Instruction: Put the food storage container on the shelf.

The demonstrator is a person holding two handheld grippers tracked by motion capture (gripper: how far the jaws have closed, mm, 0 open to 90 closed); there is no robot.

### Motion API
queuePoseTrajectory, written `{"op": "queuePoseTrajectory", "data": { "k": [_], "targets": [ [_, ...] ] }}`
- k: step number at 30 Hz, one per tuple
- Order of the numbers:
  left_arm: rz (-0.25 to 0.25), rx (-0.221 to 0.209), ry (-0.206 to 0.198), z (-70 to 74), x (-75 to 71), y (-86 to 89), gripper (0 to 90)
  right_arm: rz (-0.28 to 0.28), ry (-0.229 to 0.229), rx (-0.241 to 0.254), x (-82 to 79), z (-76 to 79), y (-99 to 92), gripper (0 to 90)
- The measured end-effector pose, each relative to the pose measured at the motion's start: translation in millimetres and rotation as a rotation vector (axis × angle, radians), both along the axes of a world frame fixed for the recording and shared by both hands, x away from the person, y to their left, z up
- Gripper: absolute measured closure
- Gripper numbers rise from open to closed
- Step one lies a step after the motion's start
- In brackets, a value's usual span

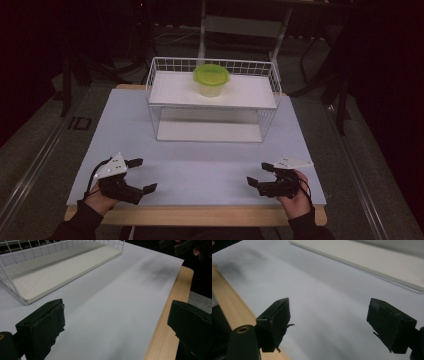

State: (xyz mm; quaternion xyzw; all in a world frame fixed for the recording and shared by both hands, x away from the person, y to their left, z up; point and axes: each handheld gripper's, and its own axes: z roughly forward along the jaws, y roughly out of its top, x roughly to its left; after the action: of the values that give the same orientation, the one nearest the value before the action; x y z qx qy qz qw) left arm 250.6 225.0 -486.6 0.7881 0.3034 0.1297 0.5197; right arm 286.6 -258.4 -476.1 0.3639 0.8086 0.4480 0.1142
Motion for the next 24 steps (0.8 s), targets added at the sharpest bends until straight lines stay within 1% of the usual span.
{"op": "queuePoseTrajectory", "data": {
  "k": [2,5,8,11,13,16,17,22,24],
  "targets": [
    [0.006,-0.008,-0.002,-0.1,0.3,1.6,1.9,-0.012,-0.002,0.008,1.9,-0.9,-3.7,18.7],
    [0.009,-0.019,0.000,-0.7,0.2,2.4,1.9,-0.013,0.009,0.038,3.8,-3.4,-7.4,18.7],
    [0.009,-0.014,0.003,-2.6,0.1,1.7,1.9,-0.008,0.018,0.041,4.9,-6.0,-6.2,18.7],
    [0.001,0.002,-0.001,-3.4,-0.7,0.7,1.9,0.005,0.025,0.036,5.8,-9.7,-3.2,18.7],
    [0.003,-0.009,0.001,-3.1,-1.7,0.8,1.9,0.012,0.034,0.022,5.9,-12.4,-0.7,18.7],
    [0.005,-0.020,0.005,-2.9,-3.3,0.7,1.9,0.013,0.034,0.014,5.5,-14.3,0.5,18.7],
    [0.007,-0.029,0.014,-3.3,-3.4,0.3,1.9,0.016,0.037,0.009,4.9,-15.5,1.2,18.7],
    [0.006,-0.029,0.013,-3.0,-4.0,0.3,1.9,0.008,0.046,-0.016,5.0,-20.2,1.9,18.8],
    [0.007,-0.022,0.008,-2.8,-4.3,0.3,1.9,0.006,0.044,-0.027,4.9,-20.6,2.4,18.8]
  ]
}}
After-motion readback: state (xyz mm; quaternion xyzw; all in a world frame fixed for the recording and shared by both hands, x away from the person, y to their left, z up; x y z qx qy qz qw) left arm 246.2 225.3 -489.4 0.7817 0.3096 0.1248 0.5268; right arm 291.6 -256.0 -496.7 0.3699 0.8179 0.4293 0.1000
